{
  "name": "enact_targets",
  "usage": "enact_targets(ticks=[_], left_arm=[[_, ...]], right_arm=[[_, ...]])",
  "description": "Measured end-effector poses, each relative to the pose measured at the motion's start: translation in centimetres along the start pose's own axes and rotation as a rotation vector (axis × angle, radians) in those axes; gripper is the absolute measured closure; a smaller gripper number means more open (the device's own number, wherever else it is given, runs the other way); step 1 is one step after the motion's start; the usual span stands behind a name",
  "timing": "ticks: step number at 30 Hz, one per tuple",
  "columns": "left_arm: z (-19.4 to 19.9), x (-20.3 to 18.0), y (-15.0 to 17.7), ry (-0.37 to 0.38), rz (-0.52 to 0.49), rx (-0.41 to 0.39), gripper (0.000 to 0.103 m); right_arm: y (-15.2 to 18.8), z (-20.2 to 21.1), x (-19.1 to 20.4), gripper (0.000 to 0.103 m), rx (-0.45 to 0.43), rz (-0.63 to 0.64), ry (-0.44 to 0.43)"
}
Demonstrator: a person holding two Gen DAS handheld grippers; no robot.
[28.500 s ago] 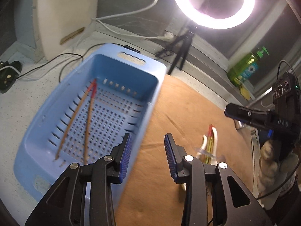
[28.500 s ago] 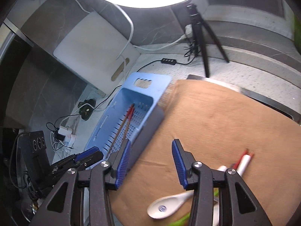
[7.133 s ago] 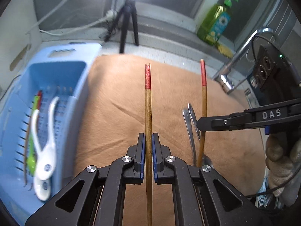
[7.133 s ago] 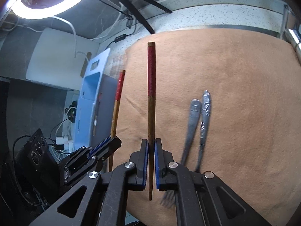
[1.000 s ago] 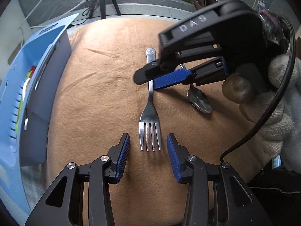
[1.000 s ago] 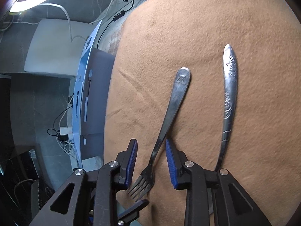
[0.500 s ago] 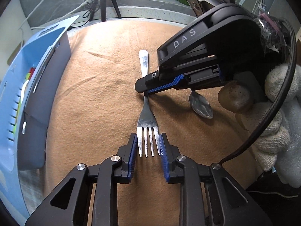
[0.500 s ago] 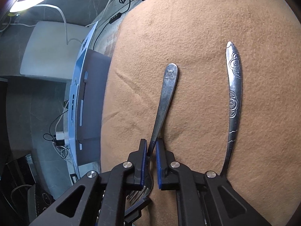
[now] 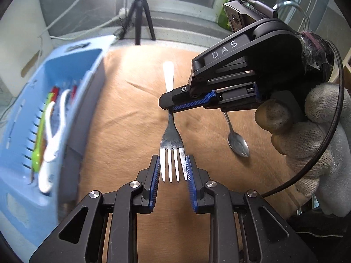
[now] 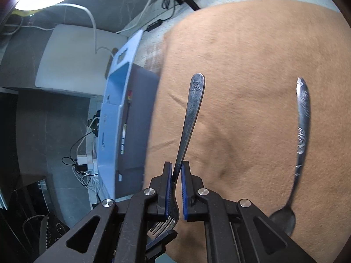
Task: Organize utensils
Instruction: 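Lift the fork with the right tool and carry it into the blue basket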
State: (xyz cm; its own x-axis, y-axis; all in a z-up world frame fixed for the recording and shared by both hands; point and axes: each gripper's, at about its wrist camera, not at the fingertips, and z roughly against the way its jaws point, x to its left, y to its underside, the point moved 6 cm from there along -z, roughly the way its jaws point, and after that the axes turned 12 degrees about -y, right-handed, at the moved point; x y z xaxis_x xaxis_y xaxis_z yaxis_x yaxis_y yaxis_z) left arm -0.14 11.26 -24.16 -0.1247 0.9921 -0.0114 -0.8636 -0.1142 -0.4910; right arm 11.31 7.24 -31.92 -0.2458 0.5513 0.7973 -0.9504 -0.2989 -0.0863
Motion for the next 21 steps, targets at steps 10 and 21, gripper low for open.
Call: enact_targets(ticks=[10,21], left_arm=[[1.9,6.2,-1.0,-0.041,0.064,-0.046,0.081],[1.3,11.9,-1.5,-0.069,0.124,-0.033,0.081]], right_arm=[[-1.5,-4.0,5.5,0.095,0.025,0.079,-0.029],[-2.4,-9.4,8.8,0.095,0.07,0.127,-0.01]])
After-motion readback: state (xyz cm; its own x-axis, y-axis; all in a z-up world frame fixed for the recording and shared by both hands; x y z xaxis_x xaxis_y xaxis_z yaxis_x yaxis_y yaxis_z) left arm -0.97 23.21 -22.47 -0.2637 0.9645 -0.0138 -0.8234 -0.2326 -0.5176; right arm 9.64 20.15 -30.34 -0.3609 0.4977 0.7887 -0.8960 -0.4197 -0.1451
